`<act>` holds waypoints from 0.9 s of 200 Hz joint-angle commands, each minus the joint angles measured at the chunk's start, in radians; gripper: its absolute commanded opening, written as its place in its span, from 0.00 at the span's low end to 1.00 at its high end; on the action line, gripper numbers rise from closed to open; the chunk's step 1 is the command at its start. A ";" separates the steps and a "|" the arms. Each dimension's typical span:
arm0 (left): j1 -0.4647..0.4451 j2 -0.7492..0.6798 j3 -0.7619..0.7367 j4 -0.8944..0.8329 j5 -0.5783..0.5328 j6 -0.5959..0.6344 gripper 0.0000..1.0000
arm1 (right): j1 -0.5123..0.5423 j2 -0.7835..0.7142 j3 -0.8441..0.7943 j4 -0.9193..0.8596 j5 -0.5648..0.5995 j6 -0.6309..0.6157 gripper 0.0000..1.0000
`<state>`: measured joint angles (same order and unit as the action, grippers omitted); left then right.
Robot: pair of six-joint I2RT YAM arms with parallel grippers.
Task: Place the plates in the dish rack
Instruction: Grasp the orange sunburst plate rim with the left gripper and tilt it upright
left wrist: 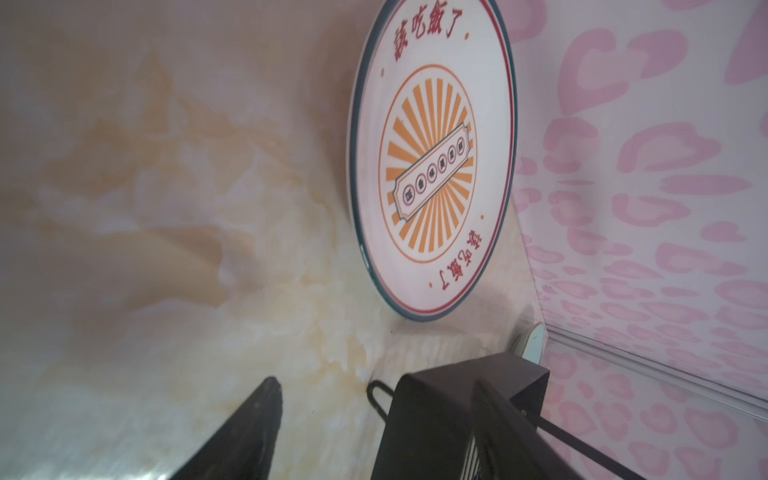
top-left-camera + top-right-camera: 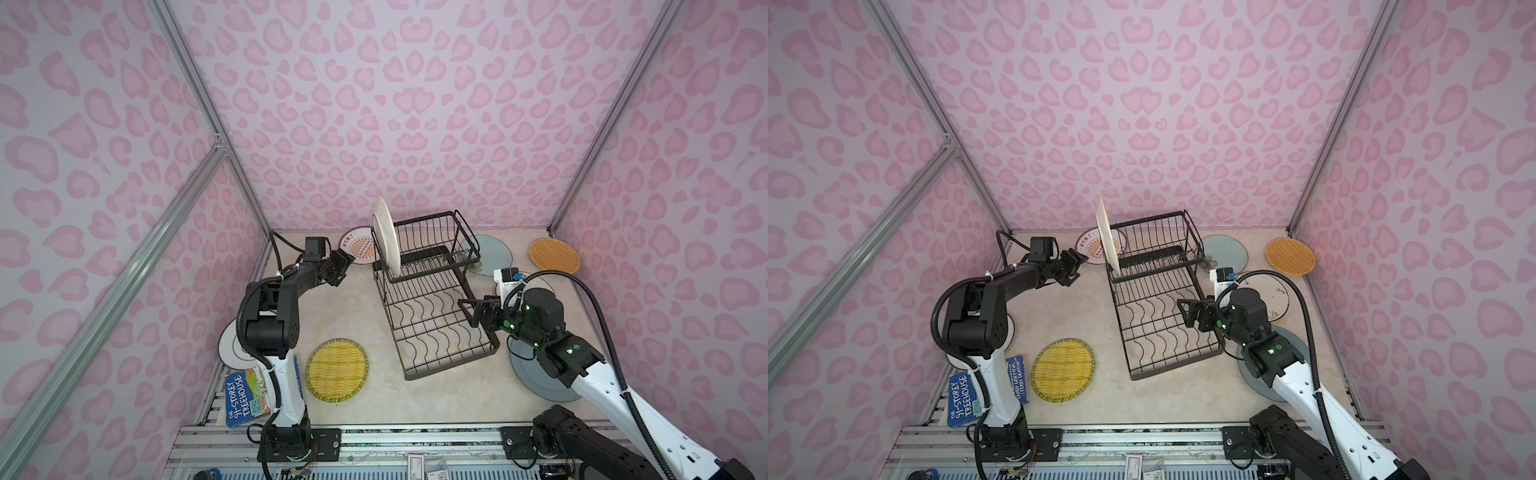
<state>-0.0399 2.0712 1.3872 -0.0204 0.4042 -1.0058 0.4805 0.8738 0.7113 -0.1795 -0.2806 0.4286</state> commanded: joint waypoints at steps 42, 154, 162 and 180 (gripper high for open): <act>0.009 0.183 0.194 0.025 0.013 -0.035 0.63 | 0.042 0.021 0.045 -0.029 0.001 -0.070 0.98; 0.018 0.348 0.314 0.085 0.026 -0.103 0.37 | 0.042 0.032 0.074 -0.075 -0.007 -0.074 0.98; 0.019 0.355 0.314 0.100 0.032 -0.114 0.29 | 0.042 0.031 0.076 -0.077 -0.005 -0.073 0.98; 0.022 0.362 0.285 0.178 0.059 -0.162 0.11 | 0.042 0.026 0.083 -0.090 0.001 -0.071 0.98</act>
<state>-0.0193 2.4115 1.6958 0.1055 0.4450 -1.1095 0.5217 0.9043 0.7837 -0.2451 -0.2813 0.3584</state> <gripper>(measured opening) 0.196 0.980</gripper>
